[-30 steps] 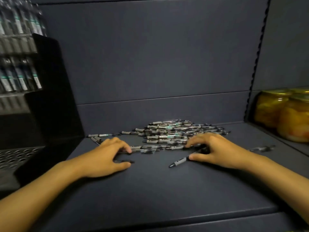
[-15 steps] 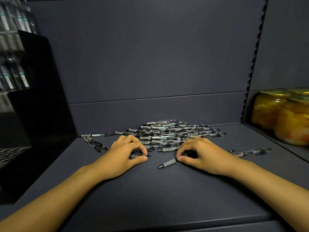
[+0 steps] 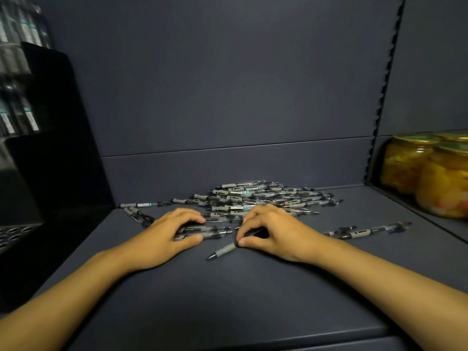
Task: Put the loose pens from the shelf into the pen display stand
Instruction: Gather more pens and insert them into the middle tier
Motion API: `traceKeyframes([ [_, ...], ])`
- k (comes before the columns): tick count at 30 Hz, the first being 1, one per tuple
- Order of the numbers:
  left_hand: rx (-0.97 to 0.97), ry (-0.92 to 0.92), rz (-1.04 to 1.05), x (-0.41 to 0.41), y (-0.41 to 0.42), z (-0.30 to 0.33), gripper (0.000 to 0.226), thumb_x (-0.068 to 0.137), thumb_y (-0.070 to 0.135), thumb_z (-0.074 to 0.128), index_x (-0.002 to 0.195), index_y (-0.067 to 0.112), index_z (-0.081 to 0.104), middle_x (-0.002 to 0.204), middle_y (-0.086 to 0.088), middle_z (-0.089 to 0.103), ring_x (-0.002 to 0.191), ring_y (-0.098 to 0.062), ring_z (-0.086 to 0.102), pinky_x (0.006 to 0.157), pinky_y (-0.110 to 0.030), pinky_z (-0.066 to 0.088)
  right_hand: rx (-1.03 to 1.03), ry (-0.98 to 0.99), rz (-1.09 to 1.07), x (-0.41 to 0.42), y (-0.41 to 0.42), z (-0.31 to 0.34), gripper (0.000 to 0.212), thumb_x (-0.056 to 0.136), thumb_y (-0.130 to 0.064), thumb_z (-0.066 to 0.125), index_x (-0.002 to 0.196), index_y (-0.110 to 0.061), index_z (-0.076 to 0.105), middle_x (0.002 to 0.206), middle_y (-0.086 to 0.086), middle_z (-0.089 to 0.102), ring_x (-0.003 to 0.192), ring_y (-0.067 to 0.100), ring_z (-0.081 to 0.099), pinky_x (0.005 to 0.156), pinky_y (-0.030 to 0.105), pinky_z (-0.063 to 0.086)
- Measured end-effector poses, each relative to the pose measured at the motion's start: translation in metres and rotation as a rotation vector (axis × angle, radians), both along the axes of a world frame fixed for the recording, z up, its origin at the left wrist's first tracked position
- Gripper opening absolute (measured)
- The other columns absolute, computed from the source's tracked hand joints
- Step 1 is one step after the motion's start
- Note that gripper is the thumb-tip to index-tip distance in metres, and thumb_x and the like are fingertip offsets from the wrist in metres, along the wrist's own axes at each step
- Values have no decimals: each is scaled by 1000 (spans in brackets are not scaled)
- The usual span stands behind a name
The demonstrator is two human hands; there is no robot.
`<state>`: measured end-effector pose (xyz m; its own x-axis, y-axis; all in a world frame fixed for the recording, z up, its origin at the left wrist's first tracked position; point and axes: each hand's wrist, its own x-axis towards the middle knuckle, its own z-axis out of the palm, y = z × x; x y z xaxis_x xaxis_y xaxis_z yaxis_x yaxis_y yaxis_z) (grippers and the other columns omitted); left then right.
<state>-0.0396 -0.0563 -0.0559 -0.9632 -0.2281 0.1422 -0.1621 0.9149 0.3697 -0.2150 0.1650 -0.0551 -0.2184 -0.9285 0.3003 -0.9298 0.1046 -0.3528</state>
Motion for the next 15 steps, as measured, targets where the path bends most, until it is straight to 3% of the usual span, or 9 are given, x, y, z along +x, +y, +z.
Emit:
traceKeyframes([
  [4,42,46,56,-14,6,-1,43,76,73,45,107,46,56,119,24,43,121,0,43,107,-26,35,-11,31,-15,7,-10,1,19,91,-49,63,103,-38,72,111,-15,58,116,12,46,104,39,40],
  [9,67,126,47,-30,24,3,8,93,44,57,99,42,62,112,15,52,110,1,49,99,-24,39,-32,76,-98,10,-17,1,25,89,-53,65,101,-32,70,109,-9,60,111,13,50,97,40,47],
  [12,81,119,74,-33,31,3,28,92,57,47,109,40,62,114,15,52,113,-2,49,105,-32,39,-48,70,-126,8,-12,2,29,85,-55,67,103,-31,65,108,-10,59,107,10,51,94,36,48],
  [15,23,26,56,-24,34,2,74,67,92,32,123,47,48,128,20,42,126,-3,39,111,-36,33,-85,84,-144,2,3,9,39,84,-55,68,113,-30,62,114,-11,61,111,9,52,97,30,45],
])
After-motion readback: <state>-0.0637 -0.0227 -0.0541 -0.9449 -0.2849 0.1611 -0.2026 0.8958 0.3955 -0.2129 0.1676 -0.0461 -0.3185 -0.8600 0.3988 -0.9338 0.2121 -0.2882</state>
